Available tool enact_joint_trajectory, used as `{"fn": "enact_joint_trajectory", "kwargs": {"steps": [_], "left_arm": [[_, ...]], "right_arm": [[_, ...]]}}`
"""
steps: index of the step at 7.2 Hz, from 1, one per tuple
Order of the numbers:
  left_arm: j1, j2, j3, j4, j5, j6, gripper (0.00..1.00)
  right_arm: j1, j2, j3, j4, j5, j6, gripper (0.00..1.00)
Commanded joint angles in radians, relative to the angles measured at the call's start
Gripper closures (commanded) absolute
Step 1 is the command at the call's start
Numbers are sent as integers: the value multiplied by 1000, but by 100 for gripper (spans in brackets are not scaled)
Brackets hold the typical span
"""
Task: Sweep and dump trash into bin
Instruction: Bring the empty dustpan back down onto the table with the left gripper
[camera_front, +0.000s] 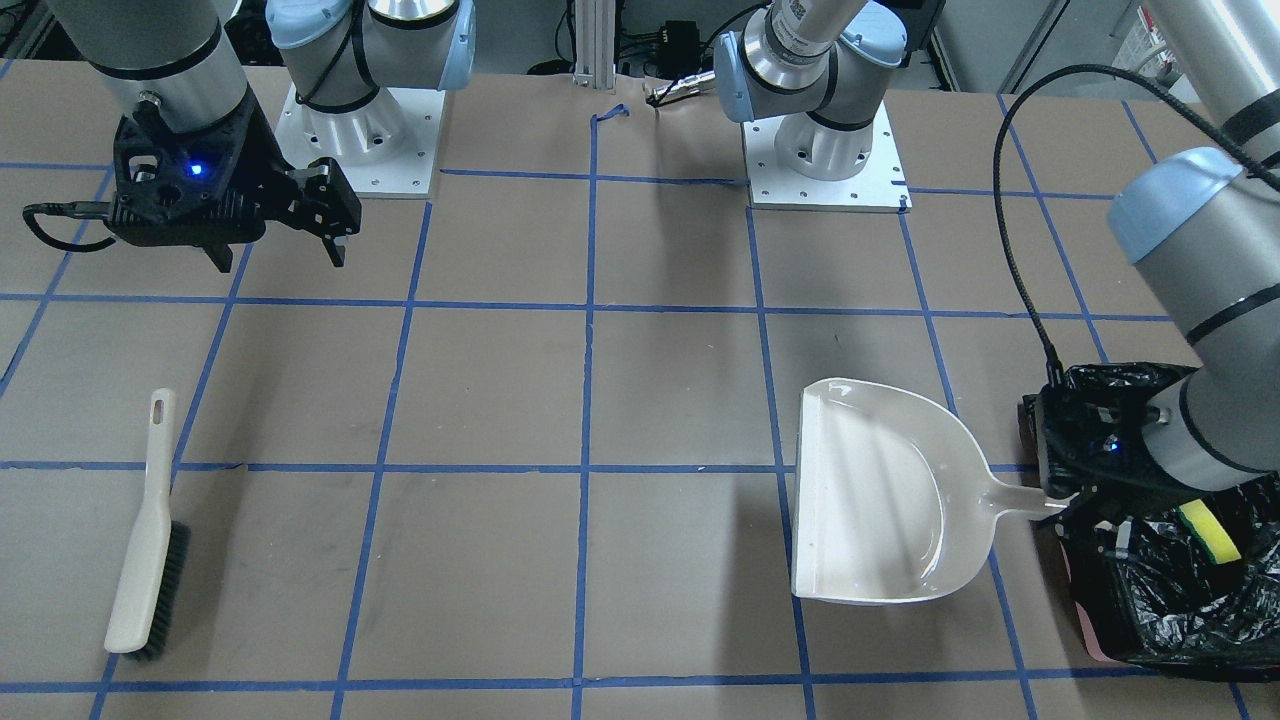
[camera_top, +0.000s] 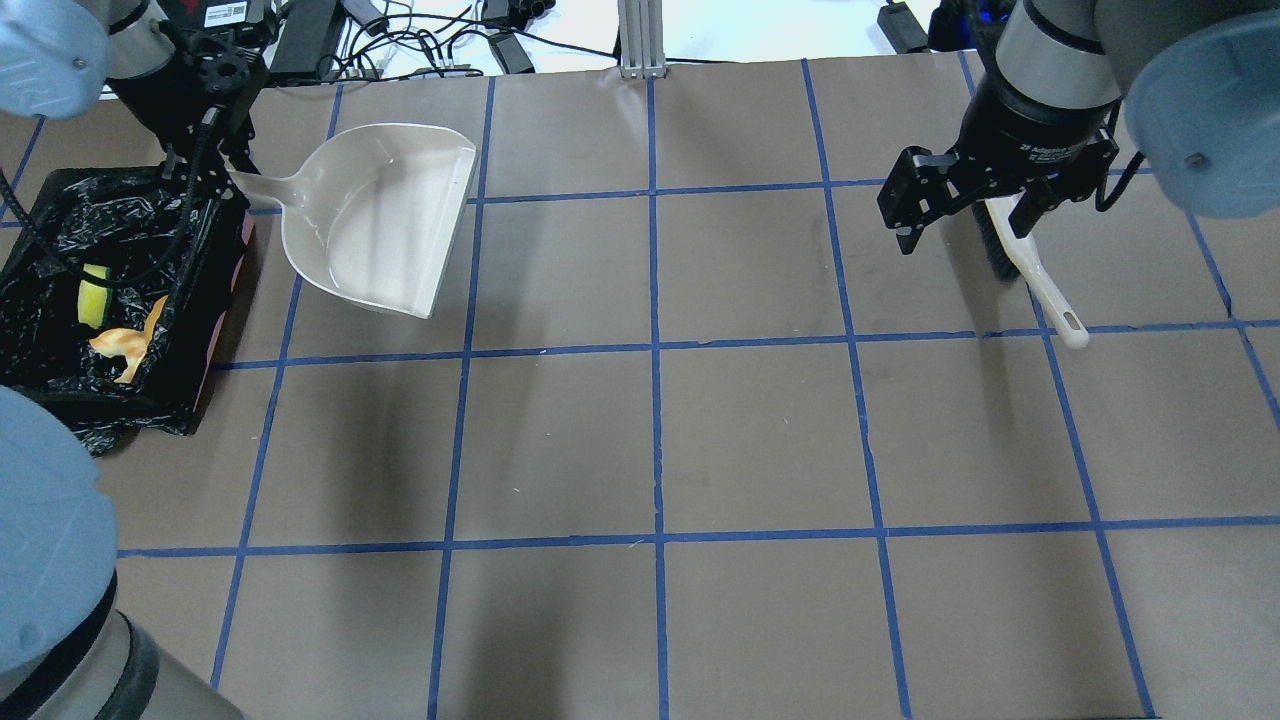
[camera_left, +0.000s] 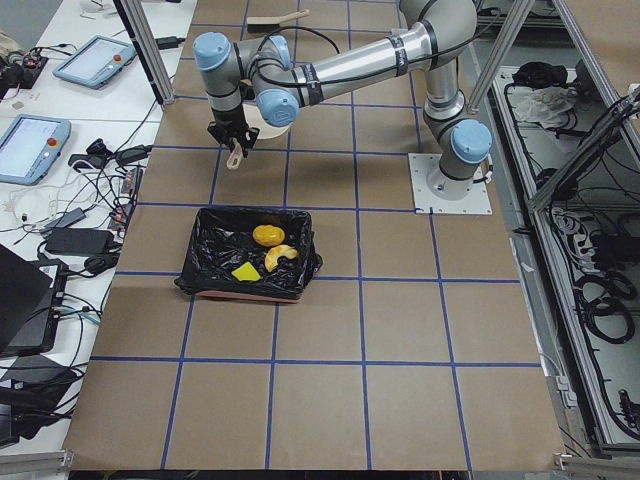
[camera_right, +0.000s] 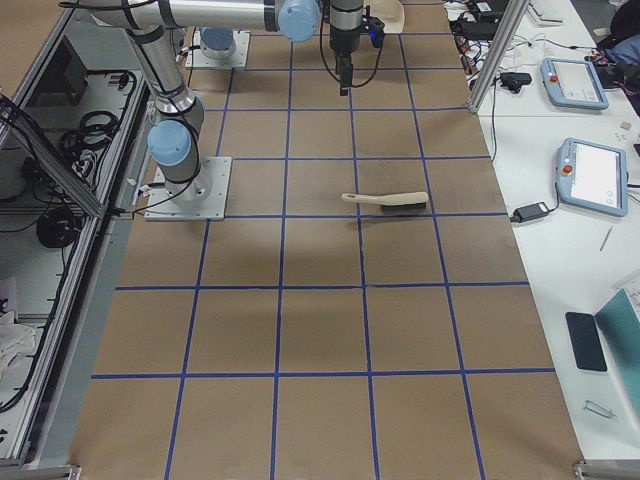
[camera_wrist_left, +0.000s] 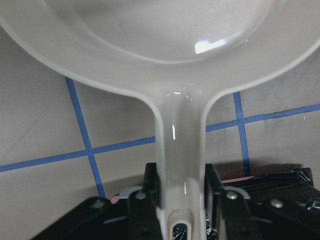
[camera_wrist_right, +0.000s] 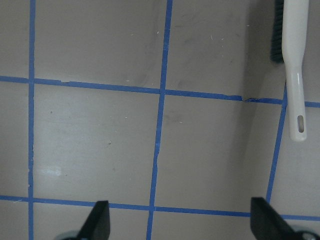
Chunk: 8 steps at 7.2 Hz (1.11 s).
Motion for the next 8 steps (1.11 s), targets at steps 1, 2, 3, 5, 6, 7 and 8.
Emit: {"fn": "enact_joint_trajectory", "kwargs": {"steps": [1,2,3,5,6,7,8], "left_arm": [[-41,-69,-1,59,22,-47,100],[-45,-95,-1,95,36,-44,100],[-46,-121,-1,119,36,-44,100],[-73,-153,-4,164,40,-84,100],[-87,-161,-7,165,75,-84,100],[-99,-161,-9,173,135,-84,100],[-105,-165,-7,179,138,-84,100]], "right_arm": [[0,0,0,1,-1,0,0],[0,0,0,1,-2,0,0],[0,0,0,1,-3,0,0],[0,0,0,1,-2,0,0],[0,0,0,1,0,-2,0],[0,0,1,1,-2,-3,0],[2,0,1,1,-2,-2,0]]}}
